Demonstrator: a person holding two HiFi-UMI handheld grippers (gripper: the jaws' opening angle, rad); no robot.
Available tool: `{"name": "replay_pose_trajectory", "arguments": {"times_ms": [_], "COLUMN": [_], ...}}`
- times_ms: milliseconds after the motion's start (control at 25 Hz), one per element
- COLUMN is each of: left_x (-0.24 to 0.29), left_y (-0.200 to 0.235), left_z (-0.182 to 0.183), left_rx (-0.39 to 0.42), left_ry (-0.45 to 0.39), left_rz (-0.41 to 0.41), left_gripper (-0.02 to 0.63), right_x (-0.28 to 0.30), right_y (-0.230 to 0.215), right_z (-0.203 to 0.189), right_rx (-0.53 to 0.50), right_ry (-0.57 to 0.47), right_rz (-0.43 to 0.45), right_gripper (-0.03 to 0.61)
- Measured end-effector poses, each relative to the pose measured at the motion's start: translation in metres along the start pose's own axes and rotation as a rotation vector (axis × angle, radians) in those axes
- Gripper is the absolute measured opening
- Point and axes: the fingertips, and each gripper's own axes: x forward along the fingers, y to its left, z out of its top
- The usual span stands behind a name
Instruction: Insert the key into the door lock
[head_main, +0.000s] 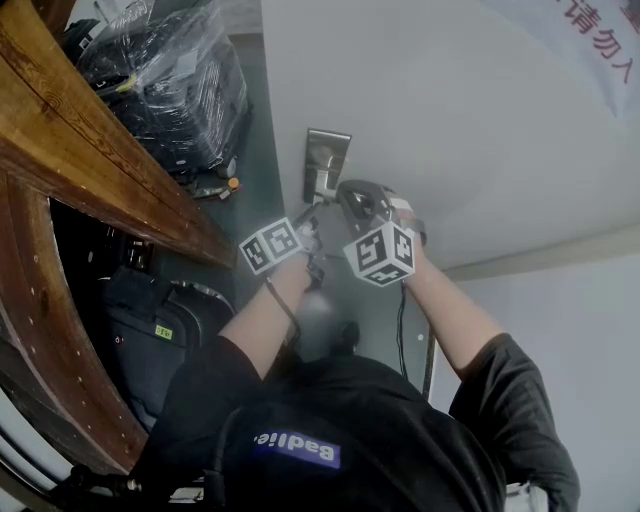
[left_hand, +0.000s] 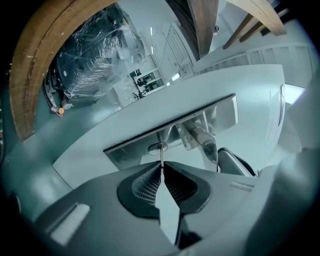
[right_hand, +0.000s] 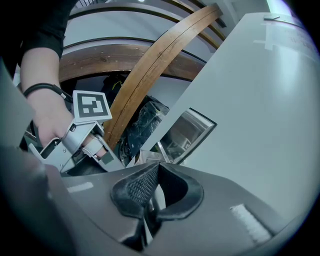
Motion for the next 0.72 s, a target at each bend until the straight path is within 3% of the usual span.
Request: {"name": "replay_pose_trajectory", "arguments": {"times_ms": [400,720], "left_x": [-0.0040,-0.0062], "left_y": [-0.0002,-0.0012], "left_z": [-0.0008,-0.0024], "left_rx": [-0.108,-0.219], "left_ry": [-0.059,-0.139], "left_rz": [-0.027,-0.109], "left_gripper": [0.043,0.041], "right_x": [0.0003,0.0000], "right_y": [0.0006,-0.0004], "right_z": [0.0022,0.0019], "right_rx": [-0.032,-0.033], "right_ry": [-0.025,-0.027], "right_rz": [-0.034,-0.037], "right_gripper": [0.005,0.005]}}
